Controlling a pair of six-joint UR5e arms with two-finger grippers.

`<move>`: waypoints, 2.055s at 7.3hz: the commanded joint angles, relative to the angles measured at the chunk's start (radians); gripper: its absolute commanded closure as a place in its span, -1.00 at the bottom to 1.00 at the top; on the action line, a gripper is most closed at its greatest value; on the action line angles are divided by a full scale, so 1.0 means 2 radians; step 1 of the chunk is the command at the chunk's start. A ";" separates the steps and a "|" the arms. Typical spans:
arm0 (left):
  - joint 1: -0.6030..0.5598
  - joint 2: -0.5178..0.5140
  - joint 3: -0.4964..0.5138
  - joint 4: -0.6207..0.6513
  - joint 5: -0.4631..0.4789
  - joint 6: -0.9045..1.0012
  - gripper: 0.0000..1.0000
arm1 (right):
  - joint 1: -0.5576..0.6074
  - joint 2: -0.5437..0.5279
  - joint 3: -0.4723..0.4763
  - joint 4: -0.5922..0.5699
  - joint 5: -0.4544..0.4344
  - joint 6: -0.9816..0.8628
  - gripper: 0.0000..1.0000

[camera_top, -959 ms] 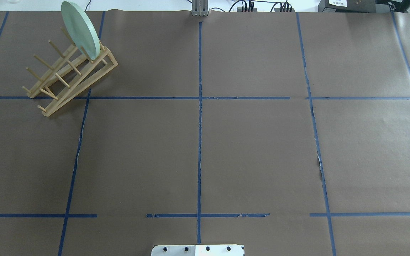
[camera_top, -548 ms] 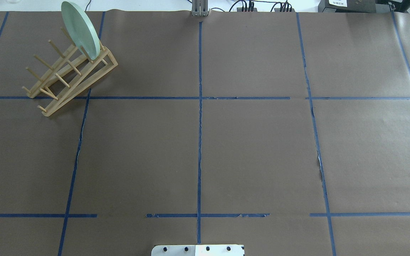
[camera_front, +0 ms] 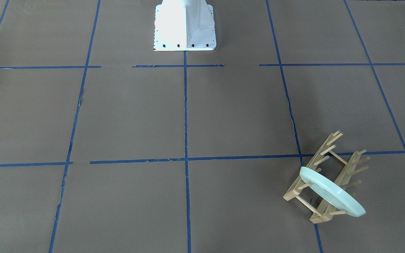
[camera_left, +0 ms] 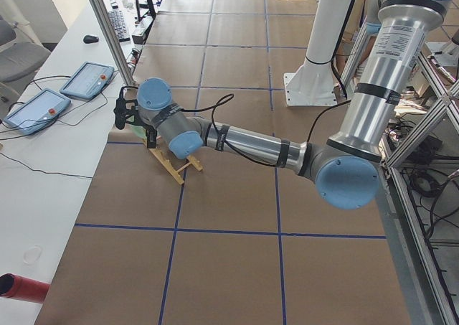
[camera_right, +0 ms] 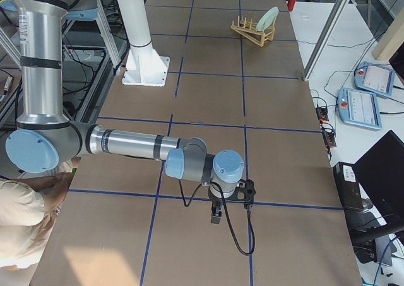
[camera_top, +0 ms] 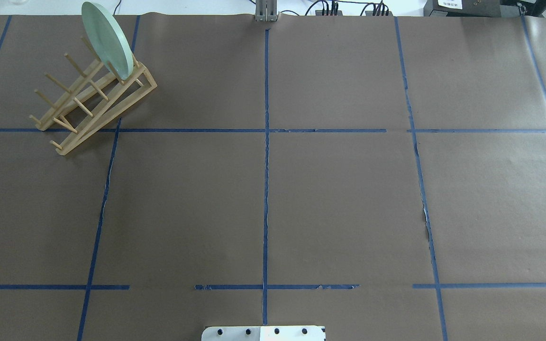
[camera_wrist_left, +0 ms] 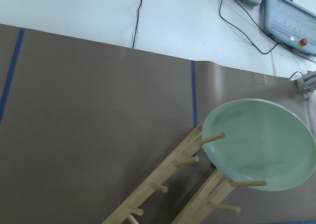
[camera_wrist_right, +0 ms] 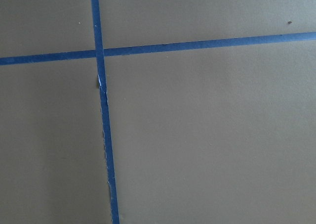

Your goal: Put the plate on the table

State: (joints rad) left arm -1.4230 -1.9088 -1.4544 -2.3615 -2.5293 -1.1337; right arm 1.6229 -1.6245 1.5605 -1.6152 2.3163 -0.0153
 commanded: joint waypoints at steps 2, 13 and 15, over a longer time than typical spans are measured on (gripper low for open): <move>0.049 -0.051 0.080 -0.181 0.083 -0.300 -1.00 | 0.000 0.000 0.001 0.000 0.000 0.000 -1.00; 0.140 -0.128 0.198 -0.306 0.256 -0.498 -0.63 | 0.000 0.000 0.001 0.000 0.000 0.000 -1.00; 0.140 -0.138 0.210 -0.306 0.260 -0.502 -0.37 | 0.000 0.000 0.001 0.000 0.000 0.000 -1.00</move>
State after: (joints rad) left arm -1.1424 -2.1752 -1.0464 -2.9737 -2.0155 -2.1331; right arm 1.6230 -1.6245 1.5613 -1.6153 2.3163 -0.0153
